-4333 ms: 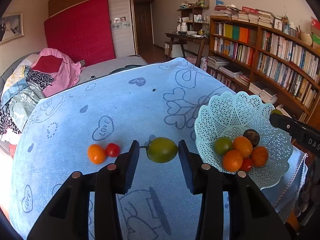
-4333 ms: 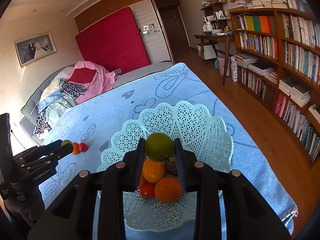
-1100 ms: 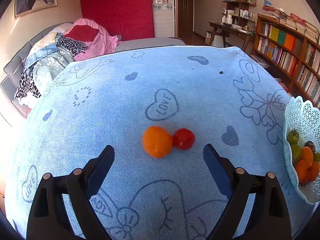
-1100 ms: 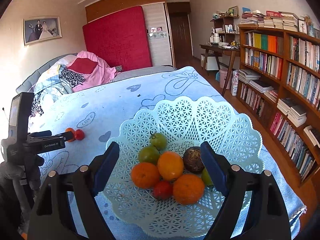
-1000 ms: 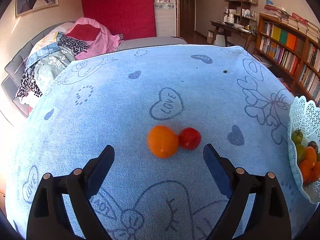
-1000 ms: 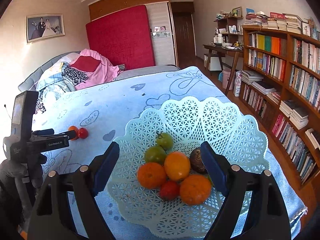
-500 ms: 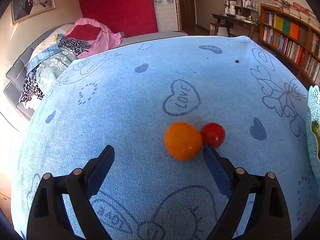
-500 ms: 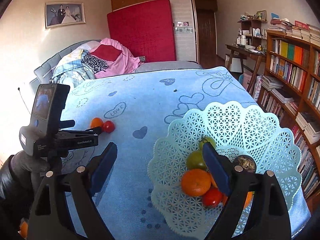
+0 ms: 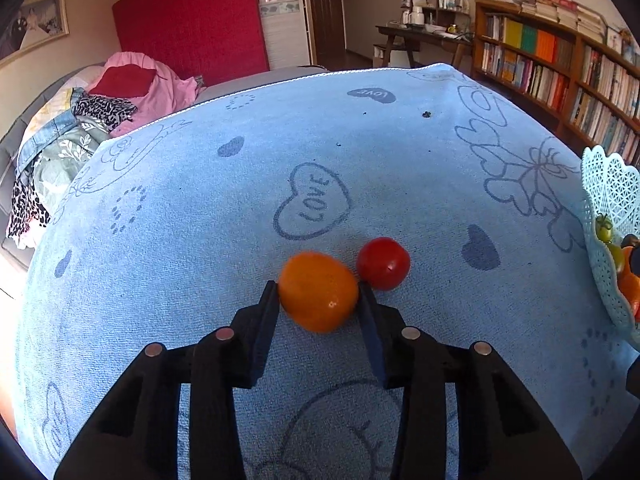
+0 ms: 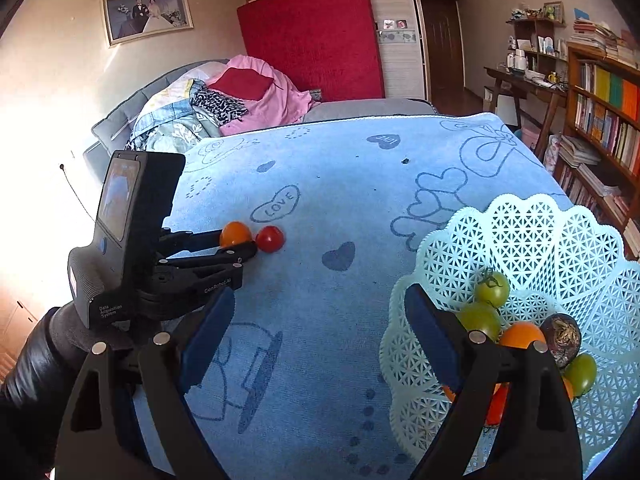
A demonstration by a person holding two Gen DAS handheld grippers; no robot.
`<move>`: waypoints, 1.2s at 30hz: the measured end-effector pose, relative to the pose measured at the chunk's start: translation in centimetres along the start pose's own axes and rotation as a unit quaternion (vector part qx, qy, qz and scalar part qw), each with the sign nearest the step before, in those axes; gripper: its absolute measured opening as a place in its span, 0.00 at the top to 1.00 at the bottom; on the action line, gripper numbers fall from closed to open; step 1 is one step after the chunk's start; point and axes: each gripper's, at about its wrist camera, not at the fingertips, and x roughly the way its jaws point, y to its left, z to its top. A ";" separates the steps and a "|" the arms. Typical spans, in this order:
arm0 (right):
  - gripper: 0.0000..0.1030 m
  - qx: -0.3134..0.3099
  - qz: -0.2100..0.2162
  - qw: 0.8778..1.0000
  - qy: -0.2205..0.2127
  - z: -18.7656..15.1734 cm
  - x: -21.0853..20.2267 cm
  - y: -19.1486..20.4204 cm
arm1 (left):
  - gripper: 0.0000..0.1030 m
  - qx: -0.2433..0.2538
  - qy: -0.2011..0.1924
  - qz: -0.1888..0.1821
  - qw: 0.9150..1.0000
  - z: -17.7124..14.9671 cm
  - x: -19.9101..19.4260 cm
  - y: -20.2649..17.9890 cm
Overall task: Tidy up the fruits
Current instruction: 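Grasp the small orange with the left tool while the right tool grasps the red tomato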
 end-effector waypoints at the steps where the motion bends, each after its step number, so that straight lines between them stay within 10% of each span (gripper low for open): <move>1: 0.14 -0.001 0.002 1.000 0.002 0.2 0.2 0.2 | 0.61 -0.004 -0.002 -0.002 1.000 0.0 -0.1 0.2; 13: 0.17 -0.020 0.024 0.998 0.049 2.1 4.9 2.7 | 0.61 -0.074 -0.029 0.049 0.996 -1.1 -2.6 3.9; 36: 0.60 -0.042 -0.021 0.993 0.113 4.5 14.9 5.2 | 0.61 -0.134 -0.051 0.080 0.986 -2.2 -5.1 6.9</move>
